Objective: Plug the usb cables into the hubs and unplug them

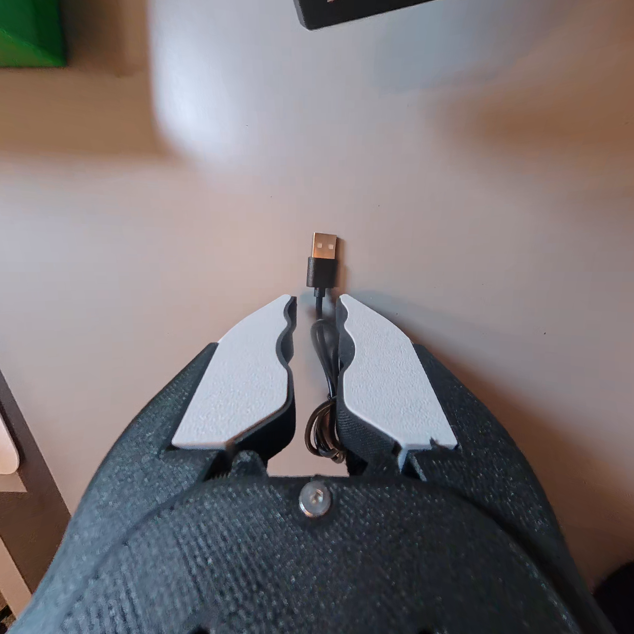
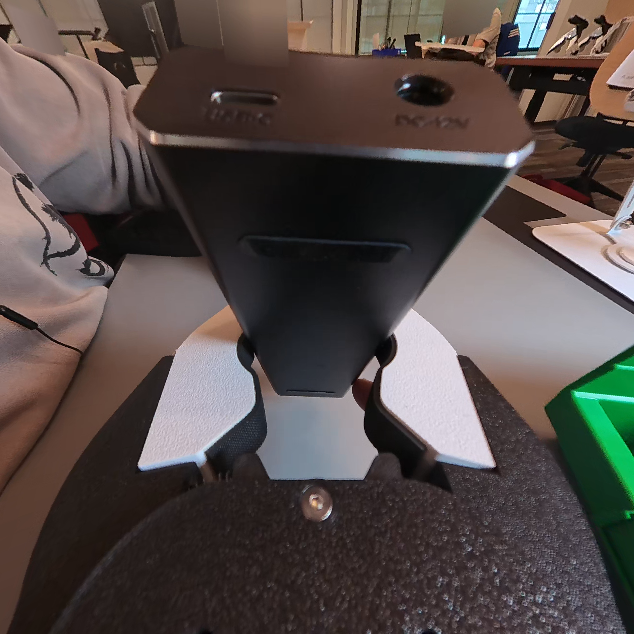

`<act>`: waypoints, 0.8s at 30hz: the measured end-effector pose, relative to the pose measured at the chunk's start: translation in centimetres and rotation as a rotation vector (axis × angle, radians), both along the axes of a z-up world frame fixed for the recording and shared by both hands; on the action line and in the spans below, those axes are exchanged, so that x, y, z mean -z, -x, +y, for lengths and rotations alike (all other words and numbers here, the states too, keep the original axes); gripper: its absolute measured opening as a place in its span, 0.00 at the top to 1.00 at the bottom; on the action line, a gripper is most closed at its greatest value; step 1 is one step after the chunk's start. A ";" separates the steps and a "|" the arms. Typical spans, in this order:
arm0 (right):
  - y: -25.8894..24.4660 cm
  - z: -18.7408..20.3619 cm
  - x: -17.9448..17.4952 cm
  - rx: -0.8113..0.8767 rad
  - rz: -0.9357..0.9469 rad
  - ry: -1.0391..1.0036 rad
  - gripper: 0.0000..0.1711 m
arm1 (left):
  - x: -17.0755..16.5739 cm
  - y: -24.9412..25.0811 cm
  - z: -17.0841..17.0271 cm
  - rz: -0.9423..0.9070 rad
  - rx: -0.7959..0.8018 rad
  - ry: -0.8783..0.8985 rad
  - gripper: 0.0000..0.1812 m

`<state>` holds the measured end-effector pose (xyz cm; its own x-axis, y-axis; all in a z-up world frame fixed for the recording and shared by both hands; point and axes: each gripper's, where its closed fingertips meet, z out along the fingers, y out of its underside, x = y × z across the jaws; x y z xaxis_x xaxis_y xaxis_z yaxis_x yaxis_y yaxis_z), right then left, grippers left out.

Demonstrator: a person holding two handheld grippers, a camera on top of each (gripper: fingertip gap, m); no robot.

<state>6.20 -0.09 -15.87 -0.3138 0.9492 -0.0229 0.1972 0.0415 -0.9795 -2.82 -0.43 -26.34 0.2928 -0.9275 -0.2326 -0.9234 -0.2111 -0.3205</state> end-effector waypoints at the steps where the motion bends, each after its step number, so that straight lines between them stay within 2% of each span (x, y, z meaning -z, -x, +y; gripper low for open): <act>1: 0.1 0.0 0.1 -0.001 -0.003 0.001 0.59 | 0.0 0.1 0.0 0.005 -0.001 -0.006 0.89; 6: 0.1 -0.1 0.2 0.000 -0.007 0.005 0.59 | 0.2 0.2 0.4 0.015 0.007 -0.023 0.97; 9: 0.1 0.0 0.0 0.001 0.000 0.004 0.59 | 0.2 0.3 0.9 0.003 -0.016 -0.039 0.98; 12: -0.1 -0.3 -0.2 -0.019 0.010 -0.002 0.59 | -1.4 -1.3 0.1 -0.200 -0.082 0.031 0.98; 15: -0.4 -1.3 0.0 -0.076 0.002 -0.025 0.59 | -4.7 -3.4 -1.2 -0.490 -0.150 0.137 0.98; 18: -0.4 -2.5 0.5 -0.131 -0.014 -0.062 0.59 | -7.5 -5.2 -2.8 -0.686 -0.154 0.223 0.98; 24: -0.1 -4.8 1.2 -0.196 -0.045 -0.144 0.59 | -9.0 -7.9 -4.6 -0.737 -0.136 0.310 0.98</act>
<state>6.26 -4.88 -17.03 -0.4944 0.8646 0.0898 0.2151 0.2218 -0.9511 5.05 -5.06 -17.33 0.3852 -0.8633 0.3261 -0.4575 -0.4855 -0.7450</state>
